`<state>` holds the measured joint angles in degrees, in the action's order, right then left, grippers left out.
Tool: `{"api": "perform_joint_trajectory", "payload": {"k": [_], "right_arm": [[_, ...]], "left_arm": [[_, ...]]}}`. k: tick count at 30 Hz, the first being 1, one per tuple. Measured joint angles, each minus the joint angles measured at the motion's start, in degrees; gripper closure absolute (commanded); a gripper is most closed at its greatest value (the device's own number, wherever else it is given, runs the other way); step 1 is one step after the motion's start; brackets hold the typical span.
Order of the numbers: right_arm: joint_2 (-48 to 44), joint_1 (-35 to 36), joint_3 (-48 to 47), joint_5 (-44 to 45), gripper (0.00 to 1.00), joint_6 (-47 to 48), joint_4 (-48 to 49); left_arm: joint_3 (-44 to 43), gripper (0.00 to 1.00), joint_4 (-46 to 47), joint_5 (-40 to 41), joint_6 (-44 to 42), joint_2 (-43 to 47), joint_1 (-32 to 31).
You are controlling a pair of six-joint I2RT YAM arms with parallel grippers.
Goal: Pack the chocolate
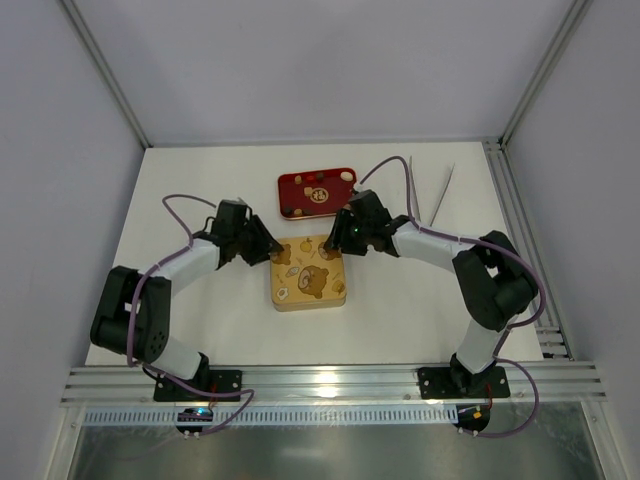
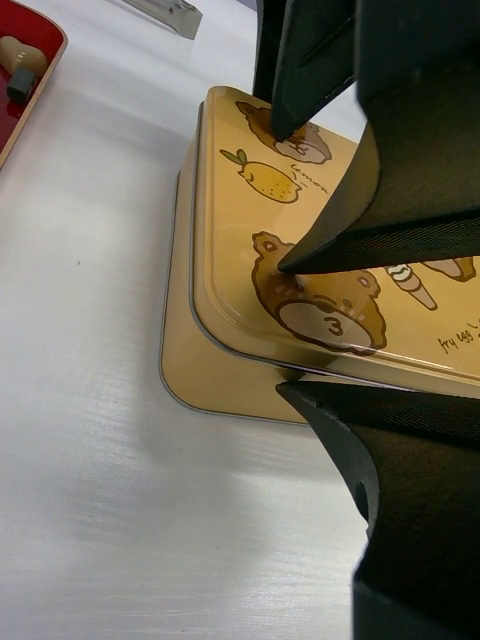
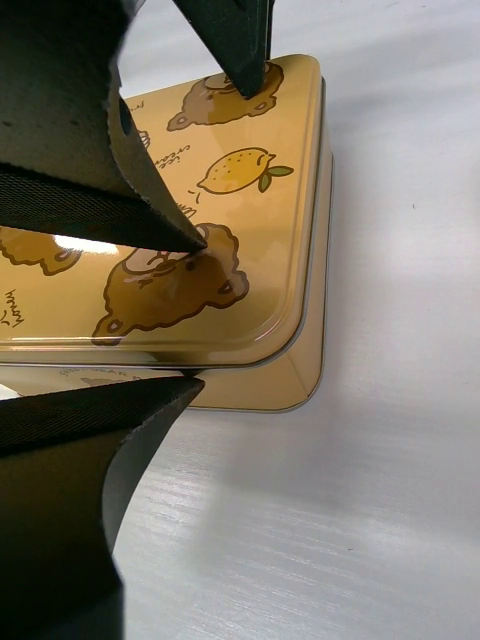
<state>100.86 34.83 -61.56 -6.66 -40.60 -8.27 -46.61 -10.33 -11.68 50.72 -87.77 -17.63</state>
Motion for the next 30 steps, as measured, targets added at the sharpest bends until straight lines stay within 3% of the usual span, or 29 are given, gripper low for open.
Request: {"api": "perform_joint_trajectory", "payload": {"k": [3, 7, 10, 19, 30], "right_arm": [[0.0, 0.0, 0.0, 0.0, 0.47, 0.0, -0.02], [0.0, 0.0, -0.02, -0.02, 0.46, 0.02, -0.09], [0.22, 0.0, -0.57, -0.13, 0.46, 0.04, -0.76], [1.22, 0.35, -2.56, -0.5, 0.46, 0.09, -2.75], [1.27, 0.2, -2.08, -1.92, 0.46, -0.04, -2.47]], "left_arm": [[0.02, 0.62, 0.02, 0.61, -0.61, 0.48, -0.15], [0.28, 0.49, 0.24, 1.88, -2.43, 1.49, -0.79], [0.92, 0.46, 0.31, 2.27, -3.67, 2.21, -1.62], [1.53, 0.48, 0.48, 0.46, -5.73, 2.67, 0.52], [2.84, 0.58, 3.34, -3.04, -5.55, 2.67, 3.54]]}}
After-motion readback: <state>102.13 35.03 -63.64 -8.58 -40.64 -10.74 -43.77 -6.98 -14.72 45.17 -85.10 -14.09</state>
